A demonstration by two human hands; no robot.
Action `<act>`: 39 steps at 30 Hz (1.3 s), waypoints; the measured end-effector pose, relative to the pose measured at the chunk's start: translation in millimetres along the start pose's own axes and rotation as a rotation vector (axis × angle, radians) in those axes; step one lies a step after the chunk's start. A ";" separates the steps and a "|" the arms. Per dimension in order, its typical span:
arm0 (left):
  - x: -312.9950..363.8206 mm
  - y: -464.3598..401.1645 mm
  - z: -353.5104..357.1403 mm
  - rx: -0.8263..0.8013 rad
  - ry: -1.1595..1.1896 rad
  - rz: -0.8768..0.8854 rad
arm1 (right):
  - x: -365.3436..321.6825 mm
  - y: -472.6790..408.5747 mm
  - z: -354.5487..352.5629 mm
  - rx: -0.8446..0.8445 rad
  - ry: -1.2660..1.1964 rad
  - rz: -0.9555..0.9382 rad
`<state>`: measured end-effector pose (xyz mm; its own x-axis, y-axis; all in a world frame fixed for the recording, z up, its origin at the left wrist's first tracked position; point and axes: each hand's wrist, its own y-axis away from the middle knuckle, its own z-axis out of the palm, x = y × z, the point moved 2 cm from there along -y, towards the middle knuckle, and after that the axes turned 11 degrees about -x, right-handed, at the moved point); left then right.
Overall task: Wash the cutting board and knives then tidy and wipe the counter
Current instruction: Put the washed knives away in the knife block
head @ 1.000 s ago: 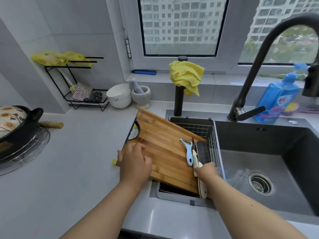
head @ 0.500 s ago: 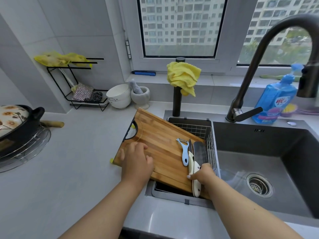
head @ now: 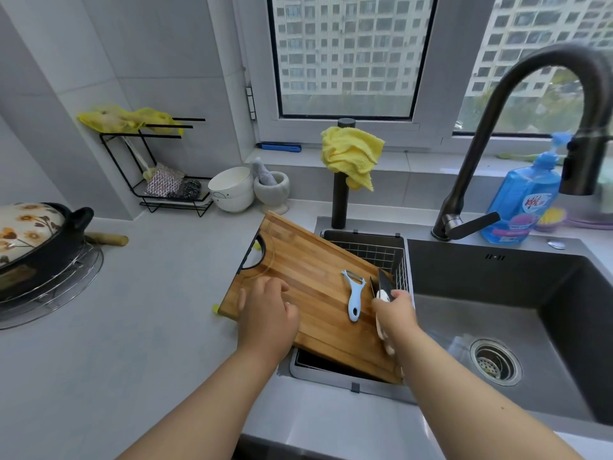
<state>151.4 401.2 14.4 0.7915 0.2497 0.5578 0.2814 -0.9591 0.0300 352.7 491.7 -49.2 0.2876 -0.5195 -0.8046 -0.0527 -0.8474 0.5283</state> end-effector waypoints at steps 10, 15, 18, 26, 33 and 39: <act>-8.2 -0.3 -18.4 0.061 0.053 -0.006 | -96.8 37.7 4.0 -0.230 -0.126 0.015; -18.9 0.7 -28.2 0.083 0.069 -0.022 | -131.9 68.8 16.6 -0.375 -0.021 -0.261; -28.1 1.1 -35.3 0.109 0.074 -0.032 | -139.0 78.3 26.2 -0.361 0.195 -0.405; -58.9 7.2 -58.6 0.147 0.074 -0.025 | -170.2 97.0 60.1 -0.034 0.782 -0.757; -96.1 11.9 -97.8 0.214 0.081 -0.063 | -215.5 144.6 104.9 -0.084 0.855 -0.921; -143.0 33.9 -142.7 0.301 0.080 -0.118 | -246.9 206.5 167.2 -0.201 0.644 -1.044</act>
<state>-29.6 314.0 54.0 0.7024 0.3341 0.6285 0.5257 -0.8388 -0.1416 110.9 426.7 213.3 0.5233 0.5893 -0.6155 0.6143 -0.7615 -0.2067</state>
